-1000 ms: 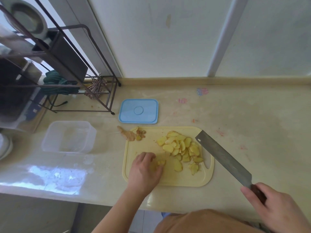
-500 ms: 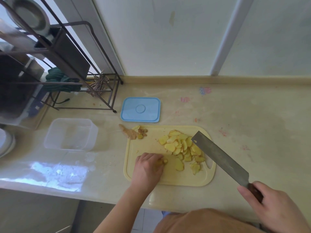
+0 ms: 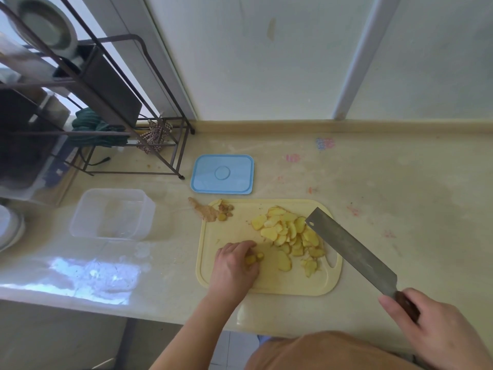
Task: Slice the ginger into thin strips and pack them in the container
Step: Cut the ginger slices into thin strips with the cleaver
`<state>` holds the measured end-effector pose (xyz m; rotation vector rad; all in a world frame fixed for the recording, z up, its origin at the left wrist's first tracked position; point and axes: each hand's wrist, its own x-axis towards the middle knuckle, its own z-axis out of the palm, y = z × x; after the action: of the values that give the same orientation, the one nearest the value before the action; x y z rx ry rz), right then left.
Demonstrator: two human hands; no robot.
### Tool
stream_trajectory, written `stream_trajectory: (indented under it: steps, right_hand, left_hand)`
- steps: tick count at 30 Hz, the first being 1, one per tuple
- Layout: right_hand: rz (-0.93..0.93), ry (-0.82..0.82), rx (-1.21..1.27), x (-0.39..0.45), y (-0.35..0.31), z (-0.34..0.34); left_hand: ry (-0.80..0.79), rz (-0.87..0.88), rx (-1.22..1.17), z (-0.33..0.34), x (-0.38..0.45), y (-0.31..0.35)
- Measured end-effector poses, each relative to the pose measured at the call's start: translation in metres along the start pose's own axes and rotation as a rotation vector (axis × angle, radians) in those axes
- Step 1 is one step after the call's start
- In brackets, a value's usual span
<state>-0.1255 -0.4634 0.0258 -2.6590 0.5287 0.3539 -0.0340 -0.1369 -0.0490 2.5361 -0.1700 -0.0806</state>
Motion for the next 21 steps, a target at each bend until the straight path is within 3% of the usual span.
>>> stream_trajectory:
  steps: [14,21]
  right_hand:
    - [0.008,-0.001,-0.009,0.0,-0.001,0.002]
    - [0.016,0.005,-0.001,-0.002,-0.001,0.001]
  left_hand:
    - [-0.033,-0.011,-0.043,-0.013,-0.007,-0.002]
    - [-0.13,-0.212,0.007,-0.013,0.001,0.007]
